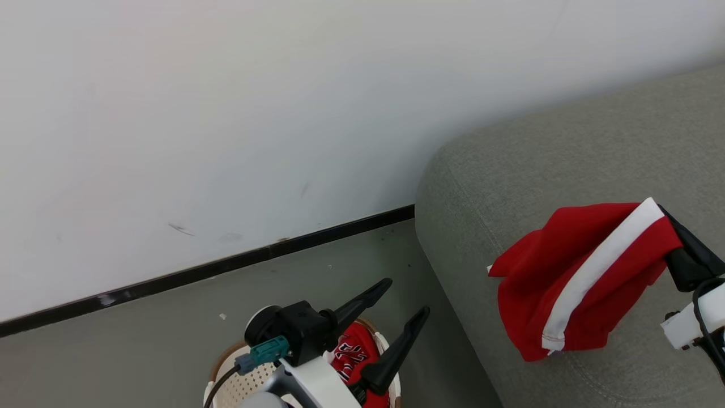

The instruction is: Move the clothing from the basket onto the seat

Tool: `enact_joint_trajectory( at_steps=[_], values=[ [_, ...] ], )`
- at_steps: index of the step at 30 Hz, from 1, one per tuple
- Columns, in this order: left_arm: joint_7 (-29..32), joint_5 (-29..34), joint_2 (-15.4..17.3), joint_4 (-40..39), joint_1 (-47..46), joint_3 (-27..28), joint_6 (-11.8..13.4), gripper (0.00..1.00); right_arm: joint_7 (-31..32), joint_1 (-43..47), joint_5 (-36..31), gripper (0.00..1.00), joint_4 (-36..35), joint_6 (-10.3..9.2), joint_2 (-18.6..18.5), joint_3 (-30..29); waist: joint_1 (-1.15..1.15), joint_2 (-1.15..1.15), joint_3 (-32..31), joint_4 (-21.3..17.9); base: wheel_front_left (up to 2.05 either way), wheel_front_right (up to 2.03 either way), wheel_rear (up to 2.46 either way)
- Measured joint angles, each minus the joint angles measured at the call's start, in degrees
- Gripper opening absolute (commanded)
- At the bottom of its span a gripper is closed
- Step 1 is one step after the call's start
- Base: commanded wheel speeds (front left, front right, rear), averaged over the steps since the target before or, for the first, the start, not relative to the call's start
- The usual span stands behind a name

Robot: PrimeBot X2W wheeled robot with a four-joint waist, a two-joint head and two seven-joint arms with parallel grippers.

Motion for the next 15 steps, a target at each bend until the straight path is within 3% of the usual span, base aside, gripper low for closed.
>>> enact_joint_trajectory(
  at_steps=[15],
  values=[
    [-2.27, 0.12, -0.04, 1.26, -0.01, -1.58, -0.48, 1.00, 0.01, 3.35, -1.53, 0.00, -5.25, 0.00, 1.87, -2.26, 0.00, 0.00, 0.92, -5.77, 0.00, 0.00, 0.00]
  ],
)
